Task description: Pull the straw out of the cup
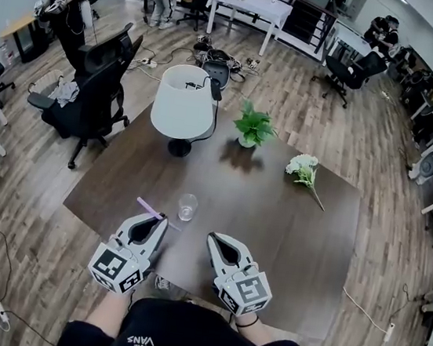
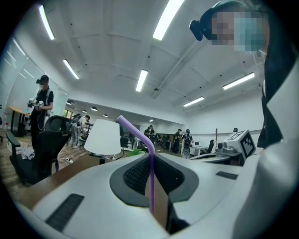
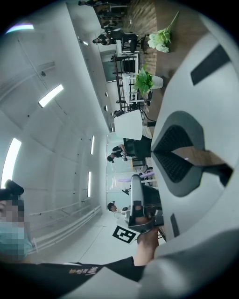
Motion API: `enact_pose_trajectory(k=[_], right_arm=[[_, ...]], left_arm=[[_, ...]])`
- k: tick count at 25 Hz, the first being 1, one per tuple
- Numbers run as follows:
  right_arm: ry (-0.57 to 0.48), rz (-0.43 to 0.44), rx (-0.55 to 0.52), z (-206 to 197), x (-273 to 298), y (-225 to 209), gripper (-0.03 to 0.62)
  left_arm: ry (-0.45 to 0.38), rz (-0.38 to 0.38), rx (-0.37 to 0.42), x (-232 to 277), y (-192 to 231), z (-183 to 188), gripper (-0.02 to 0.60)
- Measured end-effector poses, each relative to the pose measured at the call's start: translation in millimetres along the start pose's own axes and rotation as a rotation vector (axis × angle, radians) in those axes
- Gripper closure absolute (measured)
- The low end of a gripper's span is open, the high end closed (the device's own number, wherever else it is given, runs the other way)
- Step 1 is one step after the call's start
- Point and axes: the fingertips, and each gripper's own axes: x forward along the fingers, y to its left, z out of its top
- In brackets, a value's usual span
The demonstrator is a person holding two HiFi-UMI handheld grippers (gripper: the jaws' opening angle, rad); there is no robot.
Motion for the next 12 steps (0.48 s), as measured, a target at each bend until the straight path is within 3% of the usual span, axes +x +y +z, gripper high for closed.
enact_pose_trajectory(k=[12], right_arm=[[0.007,0.022,0.000,-4.5,-10.4,12.7,0.577]], left_arm=[[0.026,0.039,0.004,-22.0,-15.8,-26.1,0.548]])
